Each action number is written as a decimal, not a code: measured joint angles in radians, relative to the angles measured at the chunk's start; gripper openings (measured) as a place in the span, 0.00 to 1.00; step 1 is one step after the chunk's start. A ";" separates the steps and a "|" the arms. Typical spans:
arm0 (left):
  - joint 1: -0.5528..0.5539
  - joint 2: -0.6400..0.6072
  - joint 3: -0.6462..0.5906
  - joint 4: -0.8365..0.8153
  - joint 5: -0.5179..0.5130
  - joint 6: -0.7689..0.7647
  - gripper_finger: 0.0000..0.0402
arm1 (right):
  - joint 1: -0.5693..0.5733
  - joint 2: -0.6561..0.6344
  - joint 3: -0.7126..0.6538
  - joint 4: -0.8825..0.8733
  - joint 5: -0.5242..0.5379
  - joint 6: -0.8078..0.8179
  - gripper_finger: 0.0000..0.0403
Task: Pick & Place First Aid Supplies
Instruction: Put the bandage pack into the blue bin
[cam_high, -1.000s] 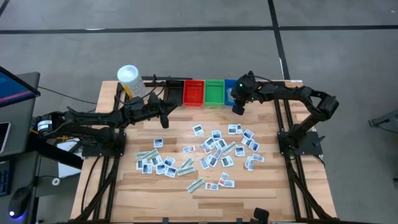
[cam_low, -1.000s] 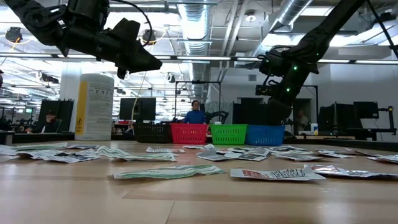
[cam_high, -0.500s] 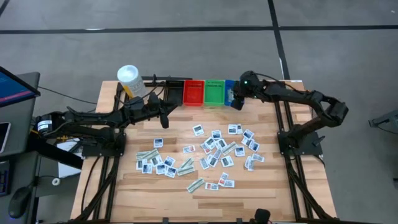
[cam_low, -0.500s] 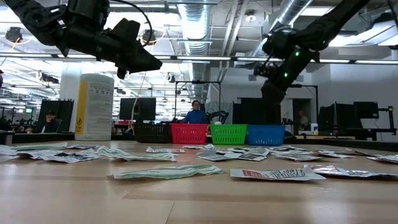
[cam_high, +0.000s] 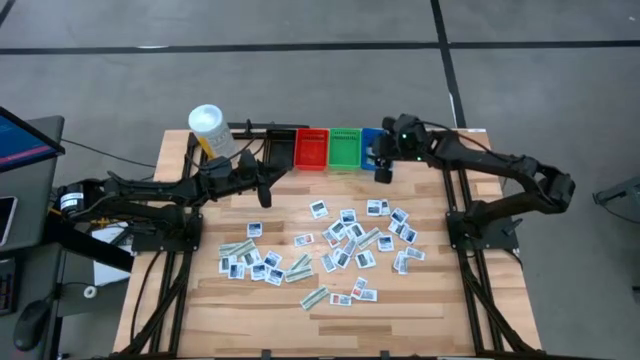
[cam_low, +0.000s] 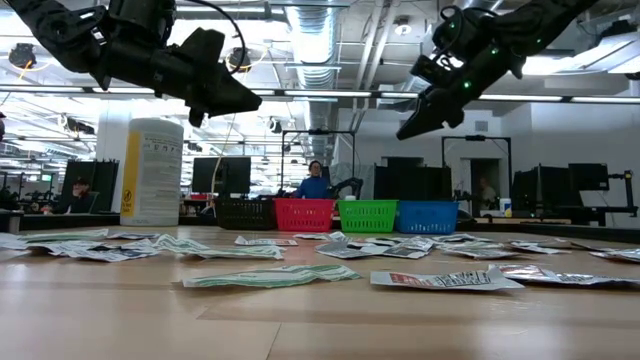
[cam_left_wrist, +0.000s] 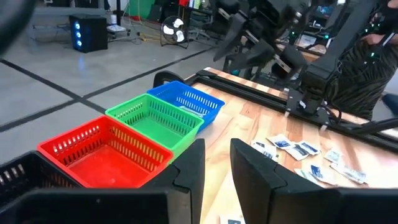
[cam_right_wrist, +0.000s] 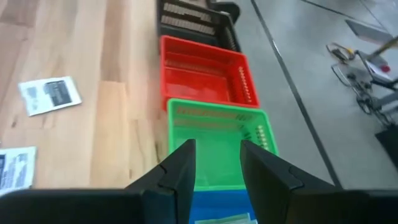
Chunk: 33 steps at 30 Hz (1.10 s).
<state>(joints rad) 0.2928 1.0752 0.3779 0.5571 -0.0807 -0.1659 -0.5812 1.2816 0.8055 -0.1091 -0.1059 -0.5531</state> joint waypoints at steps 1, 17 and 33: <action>0.000 0.000 0.000 0.000 0.000 -0.008 0.19 | 0.007 0.000 0.000 -0.006 0.000 -0.005 0.30; -0.101 0.000 0.000 -0.104 0.279 -0.127 0.19 | 0.277 0.000 0.000 -0.227 0.090 0.089 0.30; -0.269 -0.009 0.000 -0.161 0.447 -0.097 0.19 | 0.702 0.000 0.000 -0.226 0.287 0.750 0.30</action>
<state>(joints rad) 0.0236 1.0660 0.3779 0.3964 0.3661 -0.2630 0.1212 1.2820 0.8051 -0.3354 0.1815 0.1970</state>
